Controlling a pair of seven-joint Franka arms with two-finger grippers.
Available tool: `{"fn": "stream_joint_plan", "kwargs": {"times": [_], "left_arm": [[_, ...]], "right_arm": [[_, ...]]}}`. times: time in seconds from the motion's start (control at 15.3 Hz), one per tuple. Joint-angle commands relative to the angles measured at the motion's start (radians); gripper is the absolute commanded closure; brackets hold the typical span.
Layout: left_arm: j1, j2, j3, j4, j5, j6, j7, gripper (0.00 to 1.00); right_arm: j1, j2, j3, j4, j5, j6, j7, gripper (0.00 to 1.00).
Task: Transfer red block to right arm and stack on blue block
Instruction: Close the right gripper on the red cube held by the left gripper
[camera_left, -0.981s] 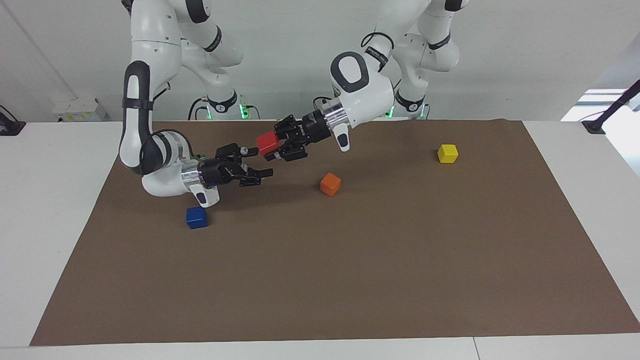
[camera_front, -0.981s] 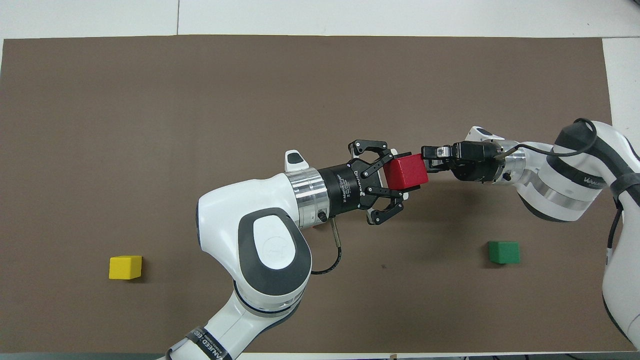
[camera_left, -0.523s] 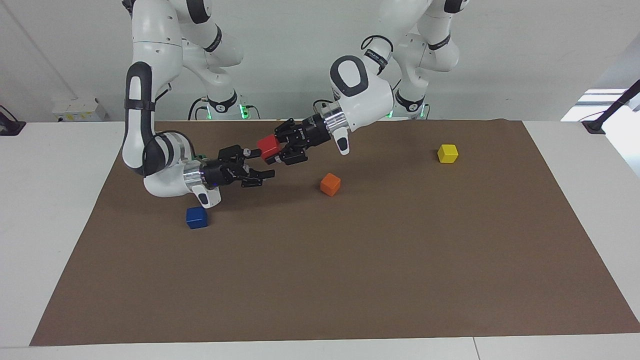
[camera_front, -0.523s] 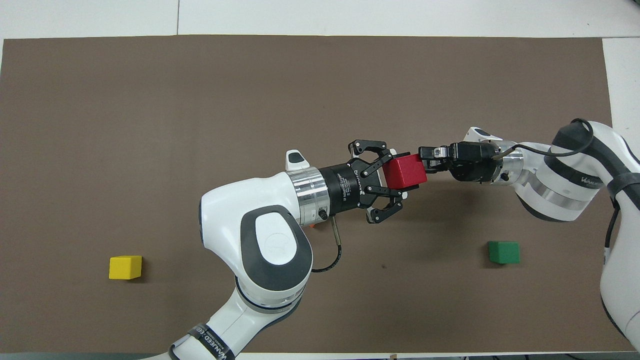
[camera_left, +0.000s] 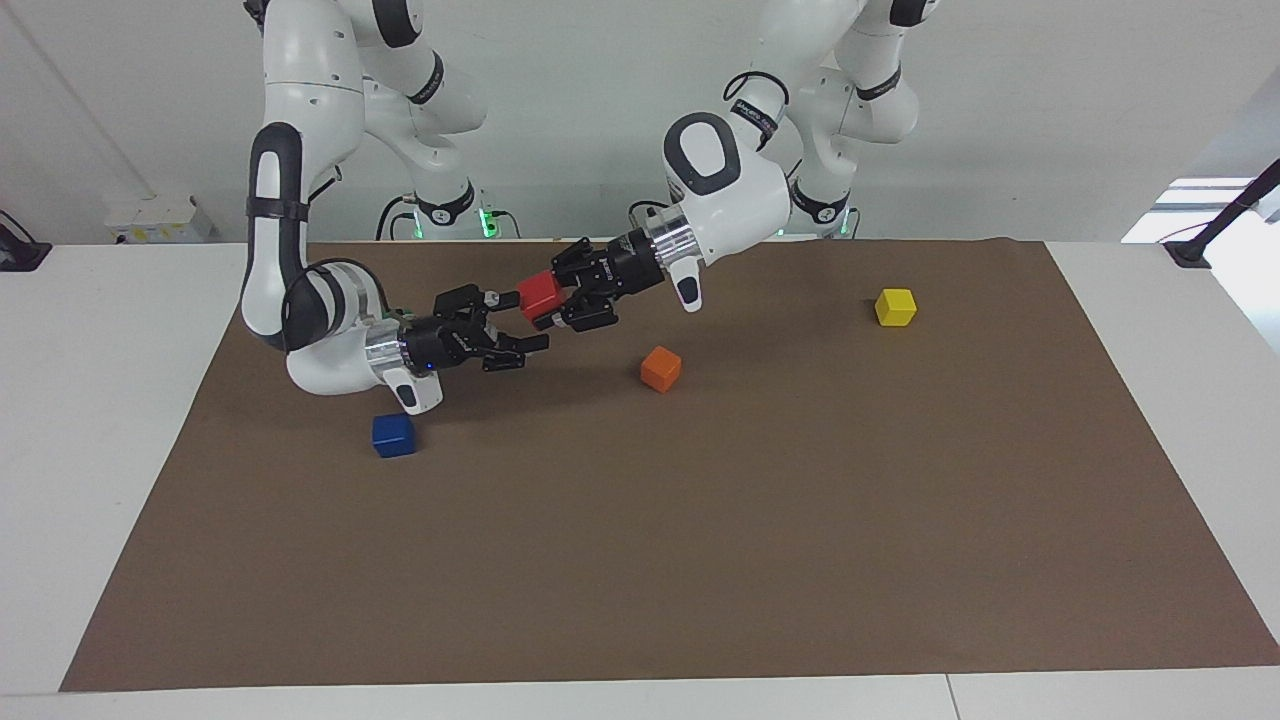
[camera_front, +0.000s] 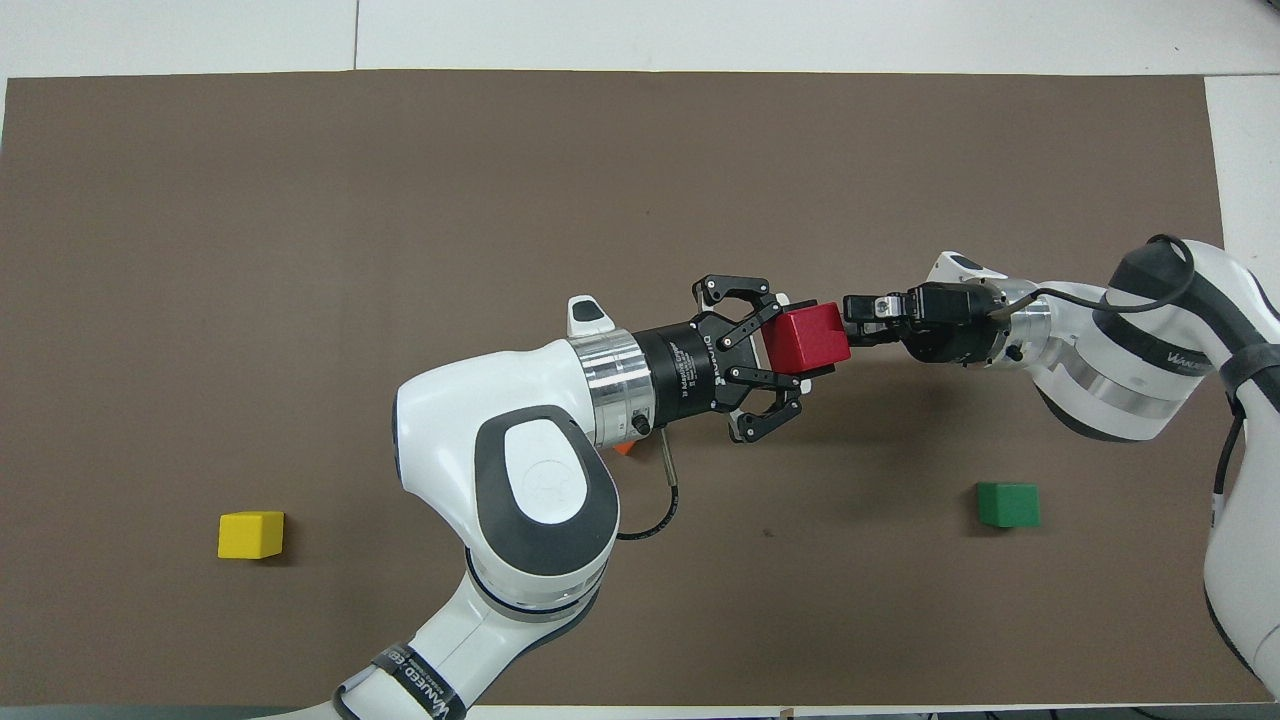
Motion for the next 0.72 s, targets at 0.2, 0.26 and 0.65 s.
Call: {"fn": "stream_joint_plan", "kwargs": {"times": [0.2, 0.26, 0.65], "left_arm": [[0.009, 0.009, 0.001, 0.014, -0.018, -0.025, 0.020, 1.00], [0.009, 0.009, 0.001, 0.014, -0.018, -0.025, 0.020, 1.00], [0.009, 0.009, 0.001, 0.014, -0.018, -0.025, 0.020, 1.00]], "right_arm": [[-0.028, 0.004, 0.001, 0.007, -0.058, -0.057, 0.016, 0.00], [-0.026, 0.004, 0.001, 0.007, -0.059, -0.057, 0.015, 0.00], [-0.008, 0.004, 0.004, 0.007, -0.050, -0.031, 0.015, 0.00]]}}
